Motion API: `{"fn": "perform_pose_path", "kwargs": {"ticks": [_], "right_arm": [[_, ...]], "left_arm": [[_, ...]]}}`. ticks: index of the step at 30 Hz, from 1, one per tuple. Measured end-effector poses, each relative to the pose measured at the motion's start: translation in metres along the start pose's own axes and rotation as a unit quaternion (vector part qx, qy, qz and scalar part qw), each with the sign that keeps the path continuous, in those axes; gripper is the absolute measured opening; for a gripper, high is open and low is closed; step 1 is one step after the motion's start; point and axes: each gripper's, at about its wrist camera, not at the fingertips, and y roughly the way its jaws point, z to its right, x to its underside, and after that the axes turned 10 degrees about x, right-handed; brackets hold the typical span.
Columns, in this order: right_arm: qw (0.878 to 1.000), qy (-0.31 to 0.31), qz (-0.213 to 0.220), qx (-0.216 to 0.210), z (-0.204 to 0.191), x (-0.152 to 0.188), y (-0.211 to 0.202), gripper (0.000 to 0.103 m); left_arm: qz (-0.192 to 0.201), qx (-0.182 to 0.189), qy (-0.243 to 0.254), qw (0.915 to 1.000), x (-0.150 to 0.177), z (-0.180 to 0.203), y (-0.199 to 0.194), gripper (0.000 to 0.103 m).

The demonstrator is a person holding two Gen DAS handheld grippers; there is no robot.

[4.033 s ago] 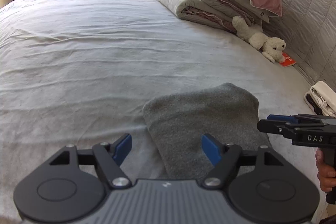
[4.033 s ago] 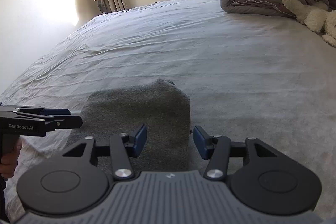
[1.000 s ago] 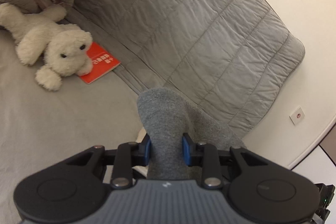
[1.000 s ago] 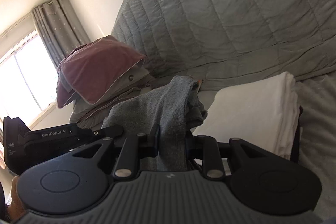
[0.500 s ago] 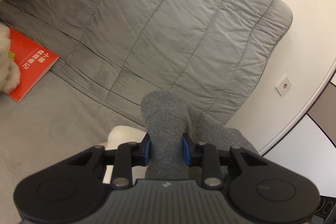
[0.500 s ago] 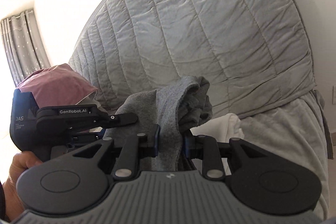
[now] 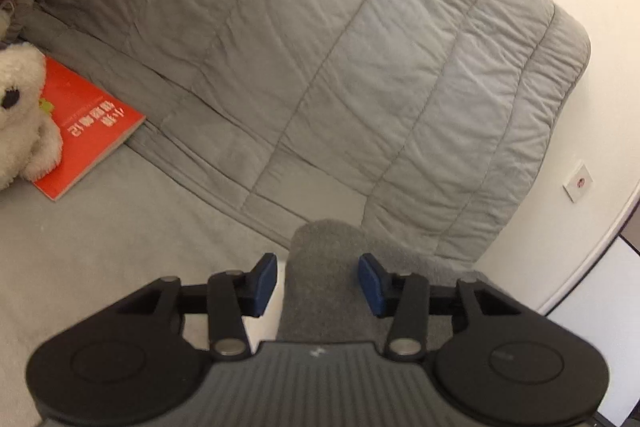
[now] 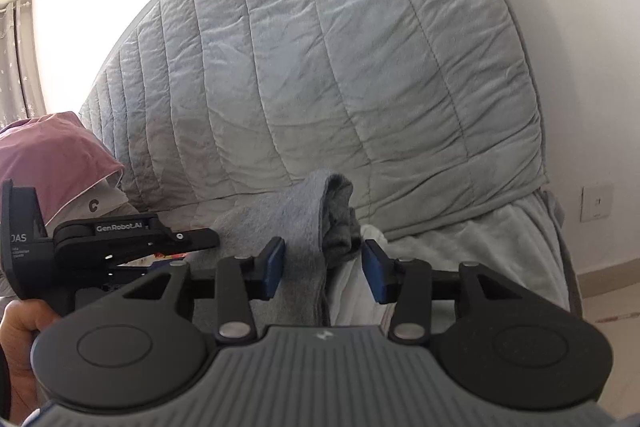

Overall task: Fold clothes
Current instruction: 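Carry the grey sweatshirt with both grippers toward the stack of folded clothes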

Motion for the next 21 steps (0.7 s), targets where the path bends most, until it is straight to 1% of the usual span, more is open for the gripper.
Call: {"fn": "perform_pose_path", "kwargs": {"ticks": [2,4,5,7,11,13,15,18,19,21], "right_arm": [[0.999,-0.009,0.038,0.011,-0.001,-0.002,-0.005,0.046],[0.997,-0.028,0.076,0.013,-0.005,-0.003,-0.010,0.046],[0.994,-0.049,0.099,0.011,-0.009,-0.003,-0.012,0.042],[0.986,-0.089,0.139,0.005,-0.017,-0.003,-0.017,0.034],[0.973,-0.158,0.168,-0.008,-0.029,0.002,-0.012,0.027],[0.973,-0.169,0.155,-0.007,-0.029,0.003,-0.001,0.025],[0.978,-0.169,0.121,-0.003,-0.027,0.004,0.012,0.024],[0.982,-0.170,0.077,0.006,-0.022,0.010,0.030,0.022],[0.984,-0.167,0.065,0.011,-0.021,0.011,0.034,0.022],[0.989,-0.143,0.043,0.015,-0.015,0.009,0.040,0.023]], "left_arm": [[0.028,0.000,0.018,0.9995,-0.002,0.009,-0.007,0.044],[0.042,0.011,0.042,0.9982,-0.002,0.020,-0.009,0.042],[0.040,0.012,0.055,0.9976,-0.002,0.025,-0.006,0.038],[0.029,0.009,0.076,0.9967,-0.001,0.030,0.002,0.036],[0.003,-0.008,0.101,0.9949,0.007,0.032,0.023,0.032],[0.001,-0.015,0.101,0.9948,0.009,0.029,0.029,0.032],[-0.008,-0.027,0.102,0.9944,0.010,0.026,0.036,0.031],[-0.032,-0.046,0.117,0.9915,0.011,0.026,0.048,0.030],[-0.040,-0.047,0.117,0.9912,0.009,0.026,0.052,0.030],[-0.054,-0.050,0.117,0.9904,0.006,0.027,0.060,0.030]]}}
